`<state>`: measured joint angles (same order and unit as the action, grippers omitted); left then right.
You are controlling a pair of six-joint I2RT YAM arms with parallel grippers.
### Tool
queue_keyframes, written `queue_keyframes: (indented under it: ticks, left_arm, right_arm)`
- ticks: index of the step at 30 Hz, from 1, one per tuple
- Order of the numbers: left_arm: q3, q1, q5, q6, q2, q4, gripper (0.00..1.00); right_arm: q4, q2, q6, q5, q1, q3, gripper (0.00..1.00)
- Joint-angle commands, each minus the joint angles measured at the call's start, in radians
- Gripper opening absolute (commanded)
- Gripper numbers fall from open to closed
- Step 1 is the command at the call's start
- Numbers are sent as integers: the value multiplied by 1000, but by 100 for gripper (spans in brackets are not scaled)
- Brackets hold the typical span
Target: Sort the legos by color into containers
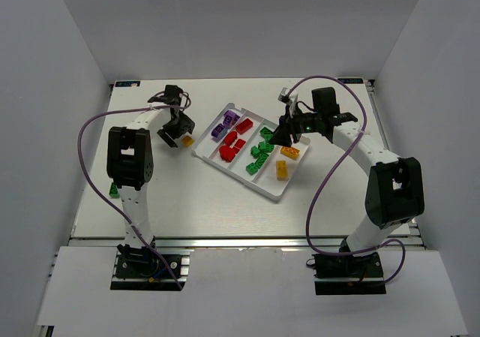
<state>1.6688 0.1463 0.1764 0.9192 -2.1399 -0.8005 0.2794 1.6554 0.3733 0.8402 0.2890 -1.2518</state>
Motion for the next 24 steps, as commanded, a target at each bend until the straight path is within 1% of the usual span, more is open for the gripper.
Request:
queue_keyframes:
  ticks: [1,6,14,15,16,18,19,22,24]
  left_arm:
    - [-4,6,-23,9,5,18,79]
    - [-1,15,-34,17,-15,23,73]
    - [-6,21,-43,10,-11,32,55]
    - [-9,21,-43,10,-3,32,51]
    - [-12,19,-41,10,5,34,43]
    - [-27,19,-25,15,31,43,33]
    - [-30,21,-18,14,67,47,24]
    - [-47,32,14,-22,175,73,14]
    - [-82,53,-26,-80,237,139,13]
  right_arm:
    - [-34,-32,-1,16,-2,0,52]
    - [-29,-37,-1,13,-2,-1,52]
    - [-28,-43,-1,11,-2,3,52]
    - [-29,-43,-1,11,-2,3,52]
    - [-28,-43,-1,11,-2,0,52]
    - [-28,-45,1,10,-2,0,52]
    - [-23,-48,4,8,-2,-3,52]
    - [-16,-52,13,3,-2,-1,52]
    - [-16,-54,15,3,-2,2,52]
